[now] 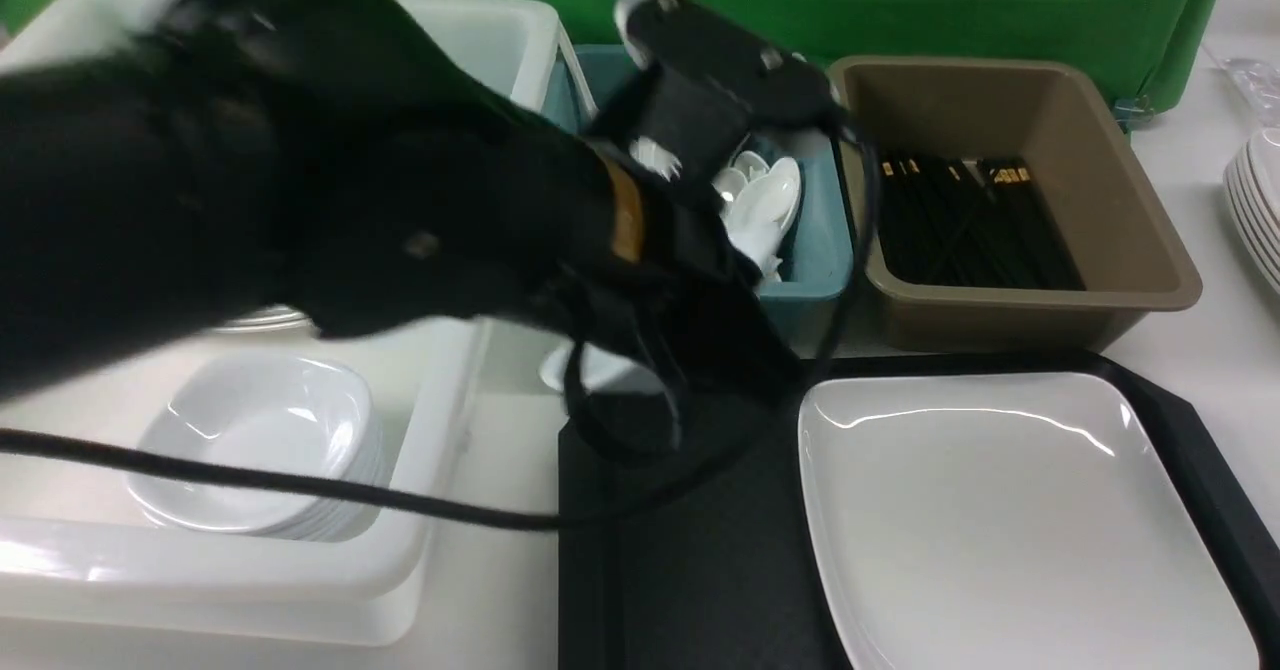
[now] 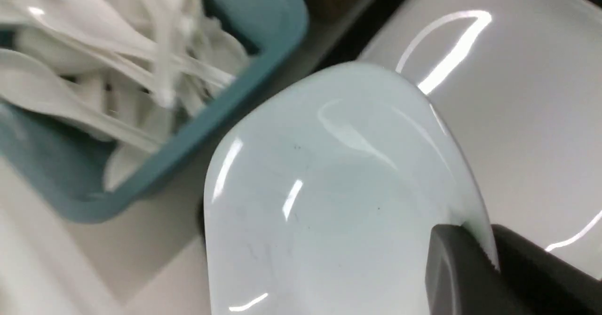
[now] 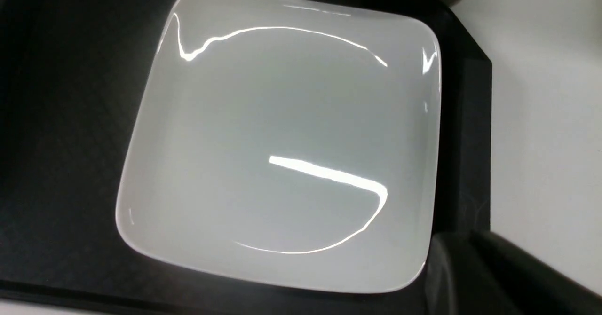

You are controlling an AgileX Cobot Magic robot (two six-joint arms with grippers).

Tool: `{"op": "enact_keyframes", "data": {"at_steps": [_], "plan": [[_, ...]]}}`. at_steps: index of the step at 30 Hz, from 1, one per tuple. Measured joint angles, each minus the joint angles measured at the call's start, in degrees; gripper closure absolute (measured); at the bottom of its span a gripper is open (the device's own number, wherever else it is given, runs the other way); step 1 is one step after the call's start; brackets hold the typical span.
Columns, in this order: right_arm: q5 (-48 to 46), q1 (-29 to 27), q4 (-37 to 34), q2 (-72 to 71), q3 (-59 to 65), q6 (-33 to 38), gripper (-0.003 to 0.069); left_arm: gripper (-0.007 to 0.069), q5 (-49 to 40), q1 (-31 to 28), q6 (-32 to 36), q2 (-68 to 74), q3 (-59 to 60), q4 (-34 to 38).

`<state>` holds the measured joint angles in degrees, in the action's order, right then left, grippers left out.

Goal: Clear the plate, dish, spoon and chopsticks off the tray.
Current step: Use the left arm to put the small plate into the large storage box on the left

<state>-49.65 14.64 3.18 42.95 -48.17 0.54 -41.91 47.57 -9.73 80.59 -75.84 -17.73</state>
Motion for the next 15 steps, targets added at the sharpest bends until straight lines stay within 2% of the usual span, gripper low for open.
{"op": "enact_keyframes", "data": {"at_steps": [2,3,5,6,8,12,15], "plan": [[0.0,0.0,0.0,0.0,0.0,0.0,0.0590,0.0608,-3.5,-3.1,-2.7,-3.8,-0.8,-3.6],[0.0,0.0,0.0,0.0,0.0,0.0,0.0589,0.0608,-6.5,-6.3,-3.9,-5.8,-0.8,-5.1],[0.0,0.0,0.0,0.0,0.0,0.0,0.0589,0.0608,-9.1,-9.2,-4.6,-7.4,-0.6,-5.9],[0.1,0.0,0.0,0.0,0.0,0.0,0.0589,0.0608,-11.4,-14.9,-5.3,-9.1,0.7,-6.5],[0.2,0.0,0.0,0.0,0.0,0.0,0.0589,0.0608,-12.2,-18.7,-5.2,-9.7,2.5,-6.4],[0.3,0.0,0.0,0.0,0.0,0.0,0.0589,0.0608,-7.4,-28.8,-1.2,-9.1,11.1,-1.2],[0.4,0.0,0.0,0.0,0.0,0.0,0.0589,0.0606,-2.8,-31.6,0.2,-7.4,16.2,1.5]]}}
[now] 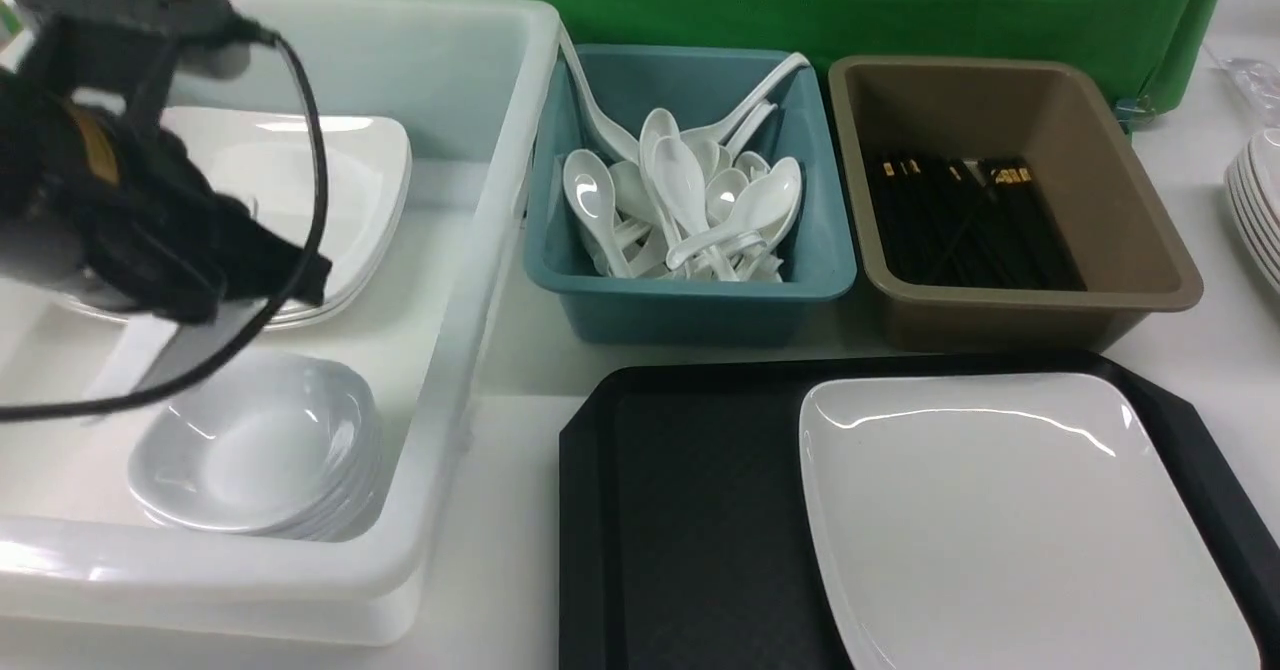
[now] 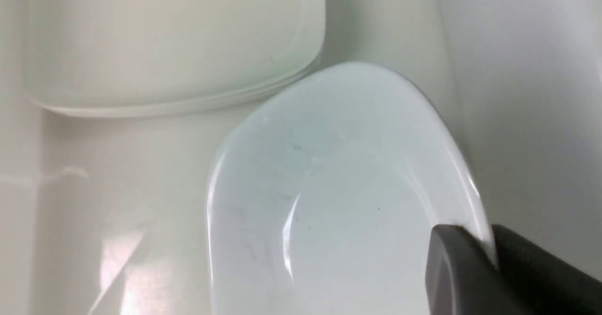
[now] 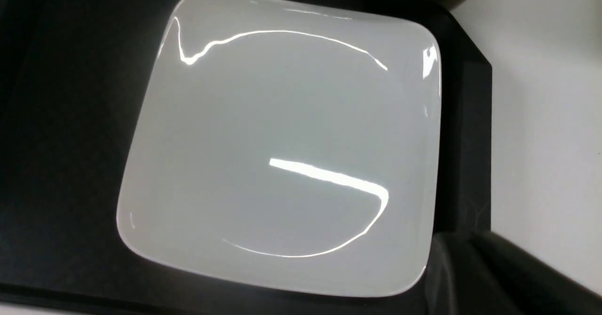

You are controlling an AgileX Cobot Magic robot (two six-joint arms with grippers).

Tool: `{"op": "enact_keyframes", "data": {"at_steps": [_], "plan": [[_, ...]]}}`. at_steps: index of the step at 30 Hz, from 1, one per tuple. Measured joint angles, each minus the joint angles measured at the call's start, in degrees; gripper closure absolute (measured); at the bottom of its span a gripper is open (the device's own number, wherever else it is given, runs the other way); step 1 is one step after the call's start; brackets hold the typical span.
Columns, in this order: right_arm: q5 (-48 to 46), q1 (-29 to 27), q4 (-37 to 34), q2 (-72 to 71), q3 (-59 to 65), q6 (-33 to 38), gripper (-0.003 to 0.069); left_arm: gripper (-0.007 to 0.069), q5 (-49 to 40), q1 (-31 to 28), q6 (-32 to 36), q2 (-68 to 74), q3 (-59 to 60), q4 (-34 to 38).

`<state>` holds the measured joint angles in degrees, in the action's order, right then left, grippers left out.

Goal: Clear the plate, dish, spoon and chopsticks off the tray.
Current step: Use the left arm to put the small plate into the large storage box on the left, then use the left arm to grab a plate from the dinner plate

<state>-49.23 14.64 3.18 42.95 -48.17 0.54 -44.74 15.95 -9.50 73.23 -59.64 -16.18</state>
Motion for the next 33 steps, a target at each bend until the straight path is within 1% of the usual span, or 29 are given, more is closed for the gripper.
{"op": "enact_keyframes", "data": {"at_steps": [3,5,6,7,9,12,13,14,15,16,17,18,19,20,21,22,23,25,26,27,30,32,33], "plan": [[0.0,0.0,0.0,0.0,0.0,0.0,0.0589,0.0600,3.3,-0.9,0.4,1.6,2.6,0.5],[0.0,0.0,0.0,0.0,0.0,0.0,0.0589,0.0577,4.9,-0.9,0.6,2.9,3.7,1.0],[-0.1,0.0,0.0,0.0,0.0,0.0,0.0589,0.0539,5.9,-0.9,0.8,4.2,4.0,1.3],[-0.1,0.0,0.0,0.0,0.0,0.0,0.0589,0.0528,6.2,-0.9,0.8,4.5,4.0,1.4],[-0.1,0.0,0.0,0.0,0.0,0.0,0.0589,0.0468,6.8,-0.9,0.9,5.2,4.0,1.6],[-0.2,0.0,0.0,0.0,0.0,0.0,0.0589,0.0359,6.8,-0.9,1.1,5.5,3.9,2.4],[-0.2,0.0,0.0,0.0,0.0,0.0,0.0589,0.0282,6.2,-0.9,1.6,5.4,3.0,4.6],[-0.2,0.0,0.0,0.0,0.0,0.0,0.0589,0.0274,6.1,-0.9,1.6,5.4,2.6,5.0],[-0.2,0.0,0.0,0.0,0.0,0.0,0.0589,0.0237,6.1,-0.9,2.1,5.1,1.8,6.6],[-0.2,0.0,0.0,0.0,0.0,0.0,0.0589,0.0196,5.9,-0.9,4.2,4.4,0.1,11.0],[-0.2,0.0,0.0,0.0,0.0,0.0,0.0589,0.0184,5.9,-0.7,5.1,4.2,-0.9,12.9],[-0.2,0.0,0.0,0.0,0.0,0.0,0.0589,0.0173,6.0,0.3,6.6,3.6,-2.9,17.6],[-0.2,0.0,0.0,0.0,0.0,0.0,0.0589,0.0173,6.1,0.3,6.8,3.6,-3.1,18.3],[-0.2,0.0,0.0,0.0,0.0,0.0,0.0589,0.0188,6.8,2.2,7.6,3.5,-4.9,23.2],[-0.2,0.0,0.0,0.0,0.0,0.0,0.0589,0.0216,7.2,4.0,7.9,3.7,-6.2,26.4],[0.0,0.0,0.0,0.0,0.0,0.0,0.0589,0.0279,7.3,7.2,7.9,4.7,-7.8,29.7],[0.0,0.0,0.0,0.0,0.0,0.0,0.0589,0.0290,7.2,7.7,7.9,5.0,-8.4,30.1],[0.0,0.0,0.0,0.0,0.0,0.0,0.0589,0.0462,6.2,13.8,7.3,9.7,-12.8,33.4],[0.0,0.0,0.0,0.0,0.0,0.0,0.0589,0.0532,5.9,16.2,7.2,12.7,-14.5,34.2],[0.0,0.0,0.0,0.0,0.0,0.0,0.0589,0.0563,5.5,17.6,7.2,14.9,-16.3,34.5],[0.0,0.0,0.0,0.0,0.0,0.0,0.0589,0.0601,4.2,20.4,7.0,21.2,-20.3,35.9],[0.0,0.0,0.0,0.0,0.0,-0.1,0.0589,0.0601,3.2,21.4,7.0,26.1,-23.4,36.6],[-0.1,0.0,0.0,0.0,0.0,-0.1,0.0589,0.0587,3.0,21.8,6.9,29.0,-24.9,36.8]]}}
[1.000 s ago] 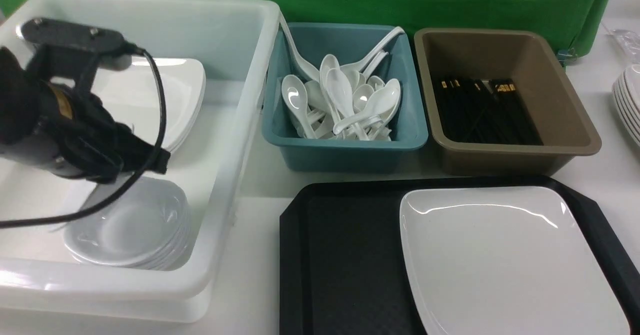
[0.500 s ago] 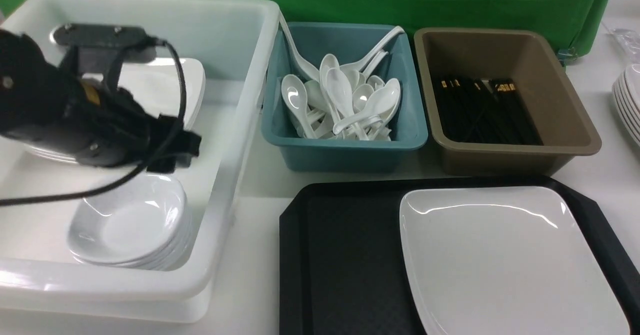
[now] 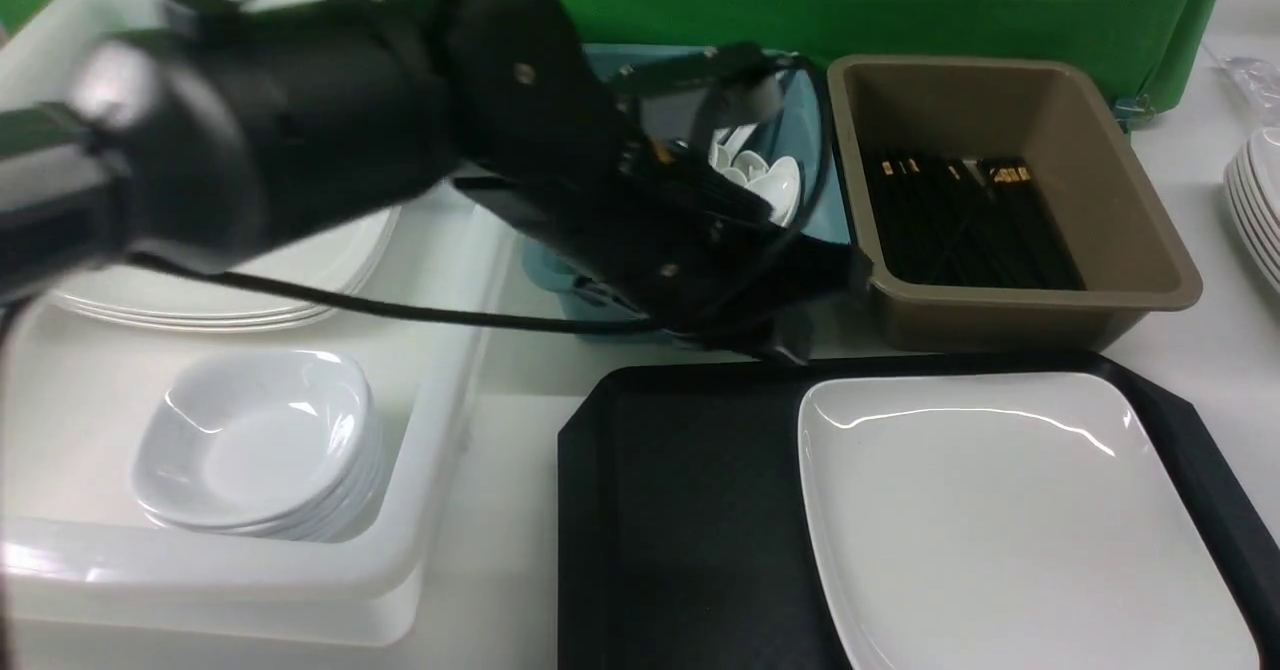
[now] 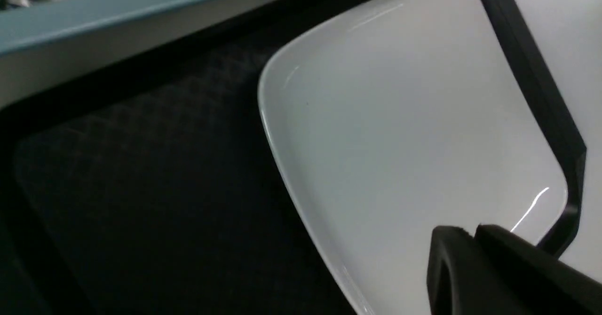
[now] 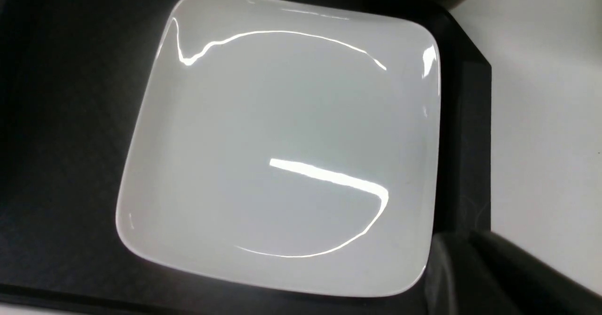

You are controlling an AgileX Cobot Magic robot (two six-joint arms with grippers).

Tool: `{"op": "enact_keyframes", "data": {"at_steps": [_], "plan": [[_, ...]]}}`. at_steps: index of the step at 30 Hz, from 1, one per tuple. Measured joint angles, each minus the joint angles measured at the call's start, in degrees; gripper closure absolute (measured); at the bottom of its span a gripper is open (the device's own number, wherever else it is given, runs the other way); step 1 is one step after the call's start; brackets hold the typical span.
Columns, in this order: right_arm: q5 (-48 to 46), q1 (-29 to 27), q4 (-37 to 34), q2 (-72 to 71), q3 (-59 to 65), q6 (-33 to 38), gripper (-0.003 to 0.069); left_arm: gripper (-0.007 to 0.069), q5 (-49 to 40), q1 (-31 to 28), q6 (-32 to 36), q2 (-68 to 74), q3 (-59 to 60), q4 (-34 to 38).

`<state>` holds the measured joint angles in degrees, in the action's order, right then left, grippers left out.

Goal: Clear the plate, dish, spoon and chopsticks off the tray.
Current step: Use the left arm to grab a plate from the dinner plate

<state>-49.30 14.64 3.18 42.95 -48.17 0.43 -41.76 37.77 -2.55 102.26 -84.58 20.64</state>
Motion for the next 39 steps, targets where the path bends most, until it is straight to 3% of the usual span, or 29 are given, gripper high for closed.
{"op": "enact_keyframes", "data": {"at_steps": [5,11,14,18,24,29,32,35,39], "plan": [[-0.4,0.0,0.0,0.0,0.0,-0.4,0.0589,0.0436,0.0,0.1,-0.1,9.3,-5.6,-0.5],[-0.6,0.0,0.0,0.0,0.0,-0.4,0.0582,0.0161,6.1,0.1,0.6,16.1,-7.1,-0.7],[-0.6,0.0,0.0,0.0,0.0,-0.4,0.0578,0.0076,9.0,0.1,1.2,18.1,-7.1,-0.7],[-0.5,0.0,0.0,0.0,0.0,-0.4,0.0573,0.0040,11.2,0.1,4.2,20.7,-7.1,2.4],[-0.1,0.0,0.0,0.0,0.0,-0.4,0.0569,0.0074,12.6,0.4,8.6,23.2,-7.1,6.6],[-0.1,0.0,0.0,0.0,0.0,-0.4,0.0569,0.0151,14.6,1.7,11.9,23.9,-7.5,7.8],[-0.1,0.0,0.0,0.0,0.0,-0.1,0.0569,0.0233,15.0,2.2,12.6,24.0,-7.5,7.7],[0.0,0.0,0.0,0.0,0.0,-0.1,0.0569,0.0459,14.8,2.5,12.6,24.2,-7.5,7.7],[0.0,0.0,0.0,0.0,0.0,-0.1,0.0569,0.0522,14.0,2.5,11.5,23.2,-7.6,9.7]]}}
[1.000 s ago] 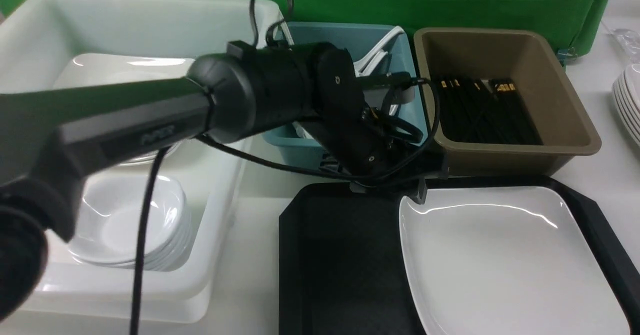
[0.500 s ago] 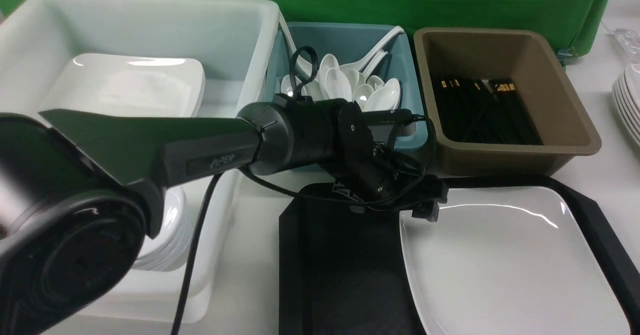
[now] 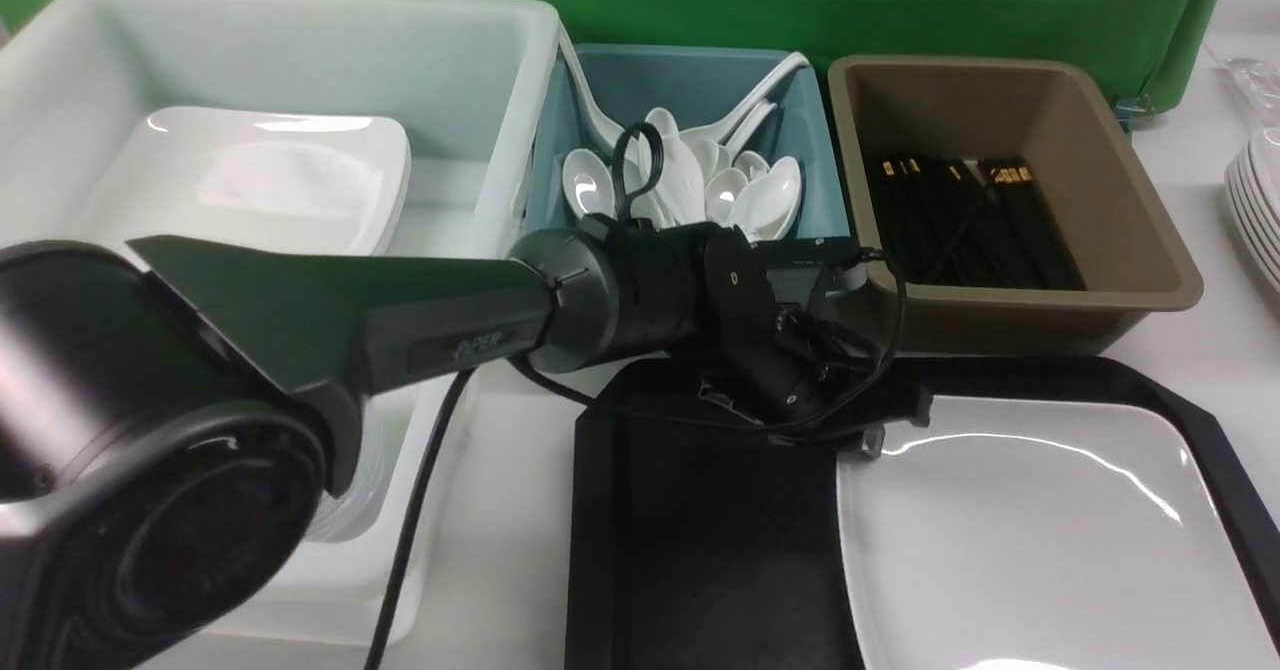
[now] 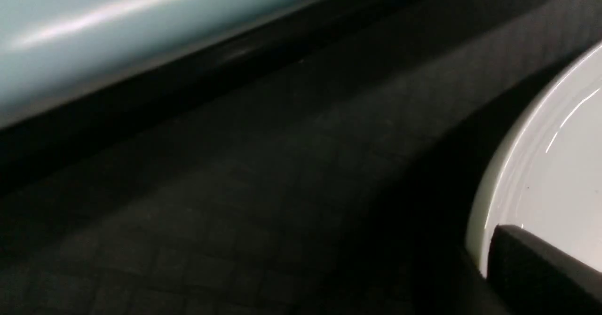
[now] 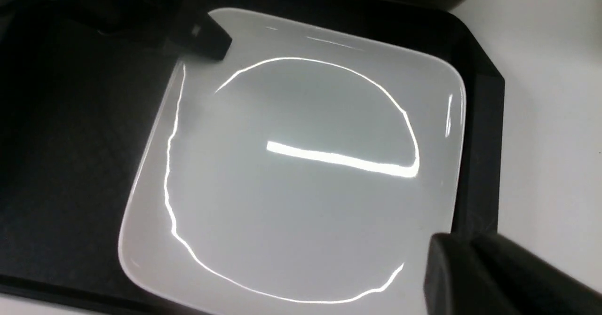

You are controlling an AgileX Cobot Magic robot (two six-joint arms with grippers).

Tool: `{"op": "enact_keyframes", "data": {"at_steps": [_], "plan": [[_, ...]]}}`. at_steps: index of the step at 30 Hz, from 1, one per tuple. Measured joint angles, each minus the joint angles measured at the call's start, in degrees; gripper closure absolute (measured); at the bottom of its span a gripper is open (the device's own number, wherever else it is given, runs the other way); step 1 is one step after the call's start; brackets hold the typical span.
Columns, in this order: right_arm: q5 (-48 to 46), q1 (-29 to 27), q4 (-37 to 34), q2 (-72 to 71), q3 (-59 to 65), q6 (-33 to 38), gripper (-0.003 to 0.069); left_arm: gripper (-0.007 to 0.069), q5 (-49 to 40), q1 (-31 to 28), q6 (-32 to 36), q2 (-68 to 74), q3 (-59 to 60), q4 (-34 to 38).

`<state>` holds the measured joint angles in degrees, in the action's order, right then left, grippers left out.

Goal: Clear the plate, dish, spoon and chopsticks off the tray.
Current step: Use the left arm to grab a plate from the dinner plate, then use the left arm to put the plate into the large storage box on the left

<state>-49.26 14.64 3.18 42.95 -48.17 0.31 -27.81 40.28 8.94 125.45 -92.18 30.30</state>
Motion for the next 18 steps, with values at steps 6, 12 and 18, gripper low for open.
{"op": "enact_keyframes", "data": {"at_steps": [6,12,18], "plan": [[0.0,0.0,0.0,0.0,0.0,-0.3,0.0569,0.0573,-2.3,0.2,0.0,-4.4,0.0,-2.1],[-0.1,0.0,0.0,0.0,0.0,-0.3,0.0569,0.0602,-5.4,0.3,-0.2,-12.6,0.0,-11.6],[-0.2,0.0,0.0,0.0,0.0,-0.3,0.0569,0.0615,-10.2,0.3,-1.6,-19.9,0.0,-21.0]]}}
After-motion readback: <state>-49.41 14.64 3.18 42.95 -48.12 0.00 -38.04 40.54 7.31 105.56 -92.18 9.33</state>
